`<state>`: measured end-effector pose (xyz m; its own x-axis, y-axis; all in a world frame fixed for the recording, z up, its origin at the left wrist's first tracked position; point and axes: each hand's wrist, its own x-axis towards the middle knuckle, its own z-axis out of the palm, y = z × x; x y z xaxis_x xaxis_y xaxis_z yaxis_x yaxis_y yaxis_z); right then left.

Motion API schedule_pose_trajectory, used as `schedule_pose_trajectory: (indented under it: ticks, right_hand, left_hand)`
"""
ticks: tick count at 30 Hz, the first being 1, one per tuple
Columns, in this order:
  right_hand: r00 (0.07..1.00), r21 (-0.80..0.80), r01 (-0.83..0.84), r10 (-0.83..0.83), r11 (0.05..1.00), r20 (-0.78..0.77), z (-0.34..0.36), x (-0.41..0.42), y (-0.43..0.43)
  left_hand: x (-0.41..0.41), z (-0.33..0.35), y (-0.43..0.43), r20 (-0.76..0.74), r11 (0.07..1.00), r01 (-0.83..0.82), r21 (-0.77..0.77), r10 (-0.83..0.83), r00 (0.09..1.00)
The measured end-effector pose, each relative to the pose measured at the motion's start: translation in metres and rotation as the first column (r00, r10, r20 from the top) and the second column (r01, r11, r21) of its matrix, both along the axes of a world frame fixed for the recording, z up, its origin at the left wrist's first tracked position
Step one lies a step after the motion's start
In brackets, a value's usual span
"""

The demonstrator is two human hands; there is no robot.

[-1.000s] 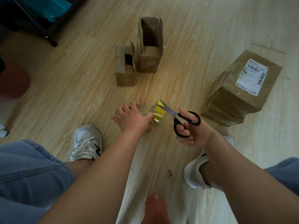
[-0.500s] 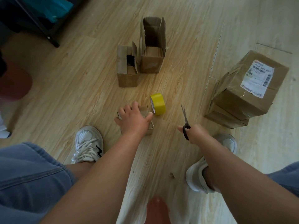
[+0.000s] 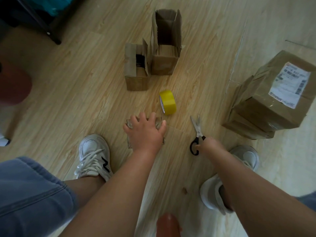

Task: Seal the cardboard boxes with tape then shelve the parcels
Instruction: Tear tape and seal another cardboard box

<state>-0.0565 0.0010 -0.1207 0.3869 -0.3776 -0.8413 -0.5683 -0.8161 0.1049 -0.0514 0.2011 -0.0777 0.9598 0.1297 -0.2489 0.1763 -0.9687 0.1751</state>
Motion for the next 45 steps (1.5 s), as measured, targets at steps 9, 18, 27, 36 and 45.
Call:
schedule_pose_trajectory:
  ticks: [9,18,27,36,45]
  right_hand:
    - [0.963,0.012,-0.02,0.016,1.0,0.268,0.019,-0.003,0.009]
    - [0.884,0.425,0.087,-0.267,0.901,0.385,0.042,-0.001,0.033]
    - [0.835,0.707,0.255,-0.519,0.659,0.183,0.073,-0.009,0.042]
    - [0.682,0.797,0.204,-0.666,0.569,0.301,0.093,-0.006,0.041]
    - [0.628,0.808,0.076,-0.658,0.584,0.416,0.103,-0.006,0.035]
  left_hand:
    - [0.0,0.001,0.001,-0.035,0.999,-0.023,-0.035,0.021,0.999]
    - [0.006,0.013,0.018,-0.012,0.937,-0.195,-0.288,0.2,0.98]
    - [0.0,0.044,0.048,-0.396,0.218,-0.523,-0.824,0.438,0.807]
    - [-0.004,0.06,0.041,-0.407,0.302,-0.537,-0.788,0.399,0.822]
    - [-0.014,0.061,0.042,-0.469,0.203,-0.524,-0.827,0.265,0.842]
